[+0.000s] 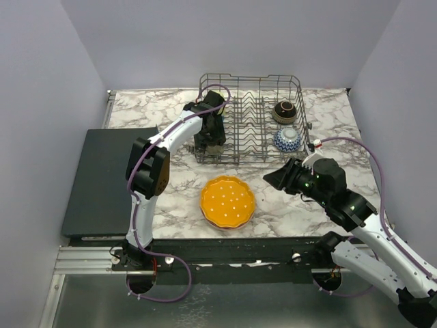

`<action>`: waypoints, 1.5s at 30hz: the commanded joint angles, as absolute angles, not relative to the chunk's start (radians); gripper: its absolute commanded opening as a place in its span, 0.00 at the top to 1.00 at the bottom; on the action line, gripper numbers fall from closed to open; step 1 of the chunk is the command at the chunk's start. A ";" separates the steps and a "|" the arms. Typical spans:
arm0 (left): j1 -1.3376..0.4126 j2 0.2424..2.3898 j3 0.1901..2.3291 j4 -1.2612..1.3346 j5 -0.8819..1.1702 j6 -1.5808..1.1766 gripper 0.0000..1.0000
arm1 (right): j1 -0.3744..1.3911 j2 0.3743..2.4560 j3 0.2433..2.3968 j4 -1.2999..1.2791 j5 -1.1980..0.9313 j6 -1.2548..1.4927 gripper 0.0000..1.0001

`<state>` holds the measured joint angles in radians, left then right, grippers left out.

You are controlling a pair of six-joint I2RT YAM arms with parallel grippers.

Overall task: Load the mixed dishes into the dish rack
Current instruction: Turn the cup upside down in the dish rack.

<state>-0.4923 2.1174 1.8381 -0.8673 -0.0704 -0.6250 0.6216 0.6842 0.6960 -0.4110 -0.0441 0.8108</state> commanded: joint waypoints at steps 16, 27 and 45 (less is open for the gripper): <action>-0.488 2.131 1.870 -0.873 -0.049 -0.611 0.02 | 0.617 0.655 0.698 -0.431 -0.048 0.813 0.51; -0.489 2.070 1.871 -0.880 -0.017 -0.588 0.01 | 0.618 0.671 0.719 -0.444 -0.027 0.798 0.51; -0.492 1.934 1.841 -0.901 0.070 -0.552 0.01 | 0.618 0.743 0.875 -0.577 0.089 0.723 0.48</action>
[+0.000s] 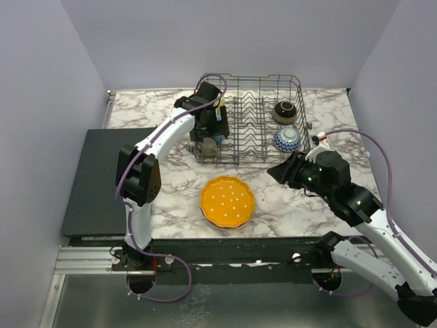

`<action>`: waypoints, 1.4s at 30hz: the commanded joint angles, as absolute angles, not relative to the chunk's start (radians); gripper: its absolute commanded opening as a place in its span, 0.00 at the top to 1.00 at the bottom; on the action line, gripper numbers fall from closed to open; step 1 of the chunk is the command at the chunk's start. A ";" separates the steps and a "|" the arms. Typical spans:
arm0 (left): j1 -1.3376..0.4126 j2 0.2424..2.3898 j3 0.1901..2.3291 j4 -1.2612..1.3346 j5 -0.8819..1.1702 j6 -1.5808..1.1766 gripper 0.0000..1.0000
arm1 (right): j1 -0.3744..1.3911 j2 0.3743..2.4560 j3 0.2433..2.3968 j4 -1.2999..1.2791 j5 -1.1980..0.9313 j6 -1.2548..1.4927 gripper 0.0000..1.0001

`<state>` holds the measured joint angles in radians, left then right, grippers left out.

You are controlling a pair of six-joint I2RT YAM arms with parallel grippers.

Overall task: Load the mixed dishes into the dish rack
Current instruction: Turn the cup upside down in the dish rack, then move the dish rack to the center of the board.

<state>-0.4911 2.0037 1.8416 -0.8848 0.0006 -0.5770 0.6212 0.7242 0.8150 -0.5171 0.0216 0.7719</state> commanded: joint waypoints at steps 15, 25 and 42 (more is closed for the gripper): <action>-0.502 1.718 1.669 -0.835 0.169 -0.507 0.01 | 0.618 0.953 1.086 -0.725 0.279 0.615 0.48; -0.503 1.536 1.490 -0.758 0.290 -0.503 0.01 | 0.610 1.100 1.180 -0.749 0.424 0.541 0.50; -0.503 1.214 1.155 -0.669 0.330 -0.456 0.01 | 0.271 1.322 1.257 -0.698 0.286 0.425 0.57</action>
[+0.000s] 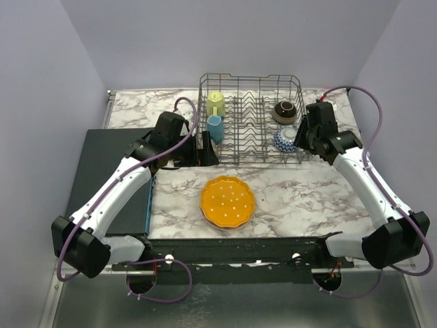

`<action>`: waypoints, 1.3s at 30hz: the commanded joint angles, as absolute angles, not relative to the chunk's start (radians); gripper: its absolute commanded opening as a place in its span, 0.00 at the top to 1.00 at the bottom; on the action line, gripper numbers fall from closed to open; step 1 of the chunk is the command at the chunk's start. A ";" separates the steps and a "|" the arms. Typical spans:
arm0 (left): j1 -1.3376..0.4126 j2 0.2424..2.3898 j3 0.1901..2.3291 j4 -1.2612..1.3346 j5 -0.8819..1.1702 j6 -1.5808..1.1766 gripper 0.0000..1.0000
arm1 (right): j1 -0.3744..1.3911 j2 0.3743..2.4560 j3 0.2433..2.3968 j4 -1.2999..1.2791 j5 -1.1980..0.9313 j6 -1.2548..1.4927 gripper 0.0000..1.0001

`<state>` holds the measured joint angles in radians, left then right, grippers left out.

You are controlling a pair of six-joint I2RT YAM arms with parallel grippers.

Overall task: Load the mixed dishes into the dish rack
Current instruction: Move the dish rack to the center of the board.

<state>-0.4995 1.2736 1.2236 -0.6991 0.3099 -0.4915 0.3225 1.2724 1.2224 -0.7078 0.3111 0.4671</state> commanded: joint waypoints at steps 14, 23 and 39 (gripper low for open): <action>-0.502 0.998 0.970 -0.575 0.291 -0.402 0.01 | 0.136 1.569 1.342 -0.646 0.296 0.368 0.67; -0.502 0.909 0.891 -0.543 0.254 -0.402 0.01 | 0.119 1.708 1.433 -0.660 0.364 0.337 0.67; -0.502 0.896 0.881 -0.543 0.229 -0.403 0.01 | 0.097 1.816 1.464 -0.632 0.389 0.309 0.67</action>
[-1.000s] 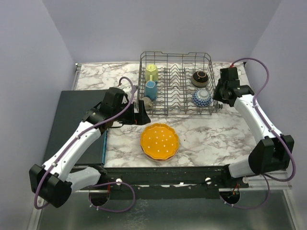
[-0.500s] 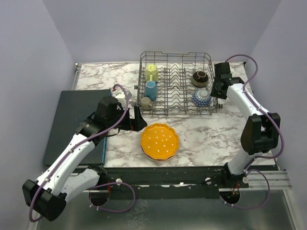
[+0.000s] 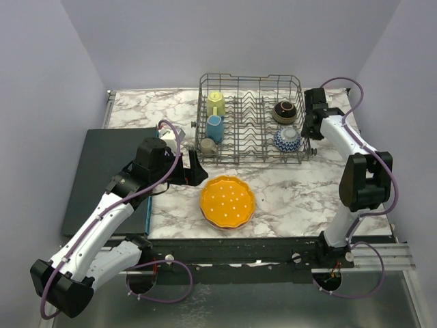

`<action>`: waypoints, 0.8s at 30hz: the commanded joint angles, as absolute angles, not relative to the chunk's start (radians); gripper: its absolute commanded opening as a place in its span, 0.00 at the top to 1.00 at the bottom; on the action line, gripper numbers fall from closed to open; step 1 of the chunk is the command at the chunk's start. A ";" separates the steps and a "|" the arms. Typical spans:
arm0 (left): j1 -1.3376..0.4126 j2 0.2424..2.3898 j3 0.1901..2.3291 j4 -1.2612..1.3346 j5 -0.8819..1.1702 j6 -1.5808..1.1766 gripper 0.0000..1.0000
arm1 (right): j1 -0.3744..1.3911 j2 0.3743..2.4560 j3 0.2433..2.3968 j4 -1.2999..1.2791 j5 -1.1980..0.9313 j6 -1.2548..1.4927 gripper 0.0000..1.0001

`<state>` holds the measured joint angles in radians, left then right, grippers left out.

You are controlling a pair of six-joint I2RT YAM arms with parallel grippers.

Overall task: Load the mixed dishes into the dish rack
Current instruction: Move the dish rack to the center of the board.

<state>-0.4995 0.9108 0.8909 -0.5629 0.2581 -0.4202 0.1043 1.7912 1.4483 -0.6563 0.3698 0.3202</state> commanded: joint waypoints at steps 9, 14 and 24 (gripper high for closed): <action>-0.502 0.895 0.880 -0.545 0.218 -0.402 0.01 | 0.096 1.819 1.441 -0.621 0.337 0.323 0.74; -0.502 0.892 0.879 -0.547 0.215 -0.402 0.01 | 0.097 1.810 1.428 -0.624 0.296 0.335 0.77; -0.502 0.885 0.879 -0.549 0.207 -0.402 0.01 | 0.097 1.780 1.375 -0.624 0.223 0.360 0.94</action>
<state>-0.4995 0.9039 0.8890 -0.5629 0.2337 -0.4183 0.0959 1.7966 1.4147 -0.6151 0.3012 0.3244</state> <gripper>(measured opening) 0.986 0.105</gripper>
